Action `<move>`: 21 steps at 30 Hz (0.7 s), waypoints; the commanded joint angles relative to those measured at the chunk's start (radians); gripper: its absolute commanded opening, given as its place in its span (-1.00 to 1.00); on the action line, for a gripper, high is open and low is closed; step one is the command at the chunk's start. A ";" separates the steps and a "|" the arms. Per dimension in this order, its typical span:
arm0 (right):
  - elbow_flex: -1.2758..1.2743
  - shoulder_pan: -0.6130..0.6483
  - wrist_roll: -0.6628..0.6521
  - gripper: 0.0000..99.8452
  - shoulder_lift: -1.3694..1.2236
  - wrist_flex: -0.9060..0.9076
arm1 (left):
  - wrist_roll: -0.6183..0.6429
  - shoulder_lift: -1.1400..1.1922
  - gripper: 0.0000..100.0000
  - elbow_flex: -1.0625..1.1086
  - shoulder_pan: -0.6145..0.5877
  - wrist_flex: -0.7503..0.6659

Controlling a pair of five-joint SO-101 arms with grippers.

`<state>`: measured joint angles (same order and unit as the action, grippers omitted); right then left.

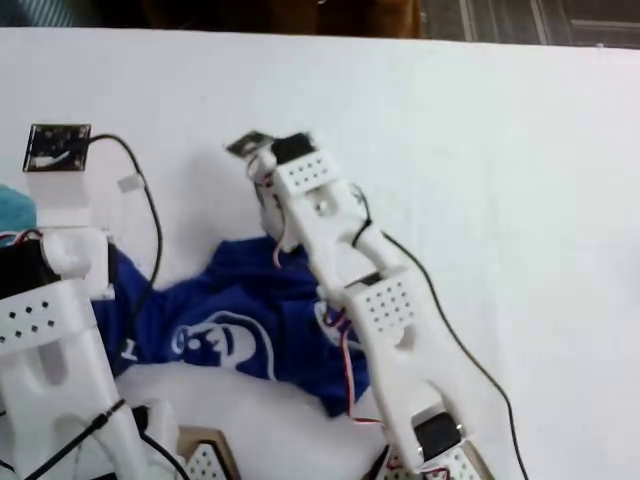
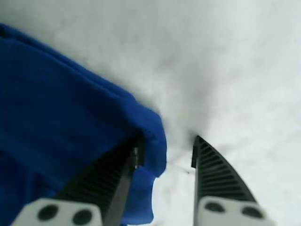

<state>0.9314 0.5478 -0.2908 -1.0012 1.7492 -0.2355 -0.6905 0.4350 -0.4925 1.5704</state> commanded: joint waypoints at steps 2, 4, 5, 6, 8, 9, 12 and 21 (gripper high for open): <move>0.029 0.022 0.011 -0.65 0.001 0.021 | -0.006 -0.006 -0.95 -0.004 -0.008 -0.012; 0.029 0.031 0.009 -0.65 0.007 0.021 | -0.006 -0.006 -0.95 -0.004 -0.008 -0.011; 0.029 0.036 0.009 -0.65 0.007 0.021 | -0.006 -0.006 -0.95 -0.004 -0.008 -0.009; 0.029 0.044 0.009 -0.65 0.002 0.021 | -0.006 -0.006 -0.95 -0.004 -0.008 -0.008; 0.020 0.054 0.009 -0.65 -0.001 0.021 | -0.006 -0.006 -0.95 -0.004 -0.008 -0.006; 0.003 0.062 0.009 -0.65 0.001 0.021 | -0.006 -0.006 -0.95 -0.004 -0.008 -0.005; -0.054 0.087 0.009 -0.65 0.008 0.021 | -0.006 -0.006 -0.95 -0.004 -0.008 -0.005; -0.071 0.087 0.011 -0.94 0.010 0.021 | -0.006 -0.006 -0.95 -0.004 -0.008 -0.005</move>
<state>0.8807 0.5861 -0.2862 -1.0012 1.7492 -0.2355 -0.6905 0.4350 -0.4910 1.5704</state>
